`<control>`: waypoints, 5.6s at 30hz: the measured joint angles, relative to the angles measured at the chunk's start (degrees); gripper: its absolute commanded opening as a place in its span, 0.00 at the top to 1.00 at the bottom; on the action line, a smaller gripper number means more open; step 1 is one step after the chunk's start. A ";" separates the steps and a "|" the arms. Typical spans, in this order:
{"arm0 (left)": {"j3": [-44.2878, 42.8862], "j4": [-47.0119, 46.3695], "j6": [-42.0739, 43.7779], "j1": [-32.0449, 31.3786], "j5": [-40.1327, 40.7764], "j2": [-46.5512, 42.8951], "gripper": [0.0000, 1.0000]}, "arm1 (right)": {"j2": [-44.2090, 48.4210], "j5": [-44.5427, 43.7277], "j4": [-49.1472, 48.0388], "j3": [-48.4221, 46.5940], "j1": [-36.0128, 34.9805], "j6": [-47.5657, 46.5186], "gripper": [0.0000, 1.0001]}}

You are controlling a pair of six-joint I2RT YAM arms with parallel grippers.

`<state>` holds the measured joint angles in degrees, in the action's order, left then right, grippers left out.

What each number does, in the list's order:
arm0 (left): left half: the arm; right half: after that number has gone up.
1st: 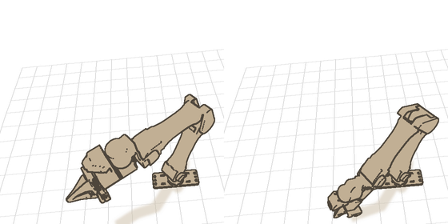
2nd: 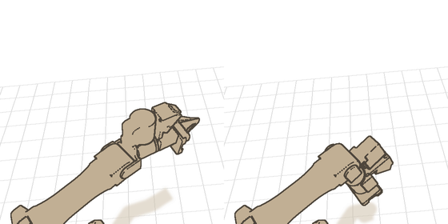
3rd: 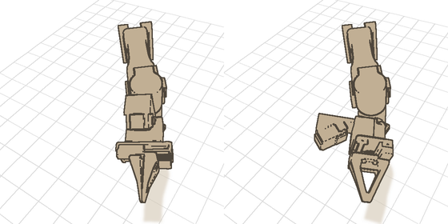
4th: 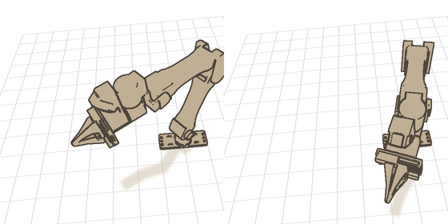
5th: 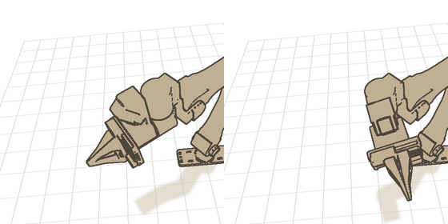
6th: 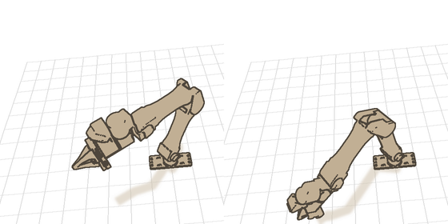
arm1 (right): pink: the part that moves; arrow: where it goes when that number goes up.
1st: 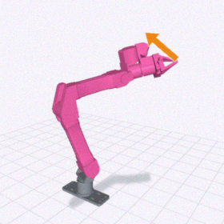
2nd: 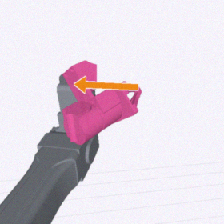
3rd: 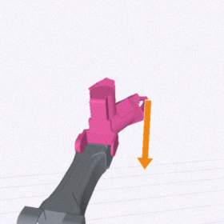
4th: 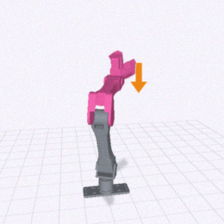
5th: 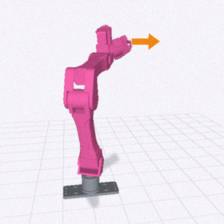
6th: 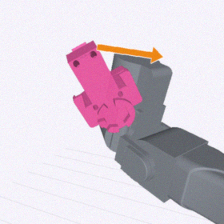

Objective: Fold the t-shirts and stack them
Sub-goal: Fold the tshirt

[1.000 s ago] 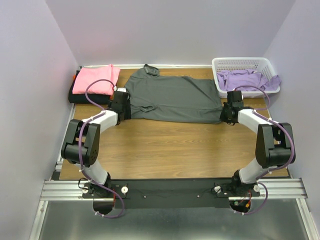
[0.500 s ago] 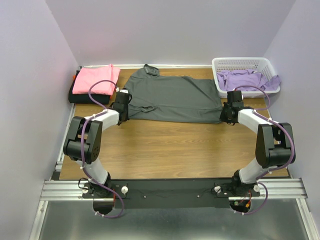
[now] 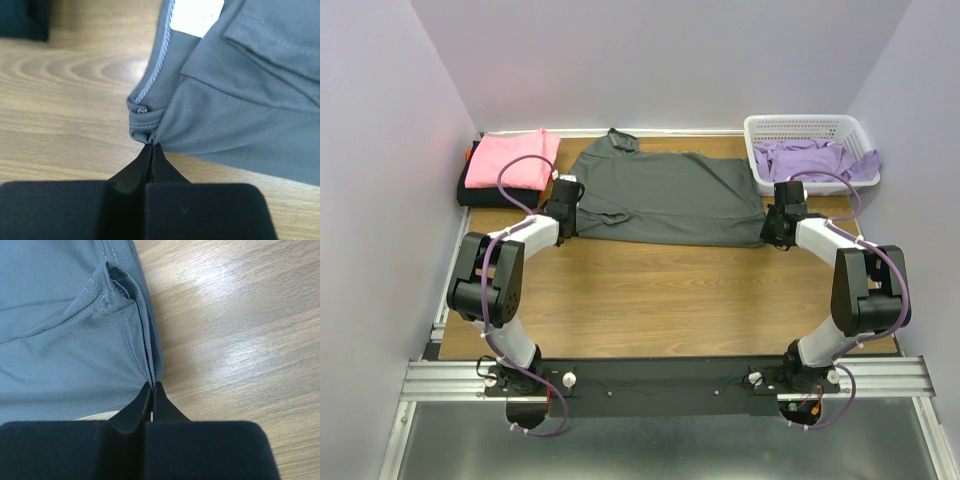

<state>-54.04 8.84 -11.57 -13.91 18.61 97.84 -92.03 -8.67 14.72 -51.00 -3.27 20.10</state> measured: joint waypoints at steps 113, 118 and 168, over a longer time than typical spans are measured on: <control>14.29 -38.27 -18.14 0.68 -20.63 -4.72 0.23 | -40.52 -0.09 -10.80 -48.04 -38.03 -1.11 0.53; 13.40 -37.03 -17.81 0.70 -20.61 -4.17 0.23 | -40.52 -0.37 -10.82 -48.52 -36.98 0.55 0.51; 9.66 -32.50 -16.04 0.70 -20.59 -2.16 0.23 | -35.56 14.53 -24.13 -37.03 -33.94 -5.40 0.20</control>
<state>-44.38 -23.66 -27.62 -13.21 -1.98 95.68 -127.59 5.87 -9.41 -88.03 -37.21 14.70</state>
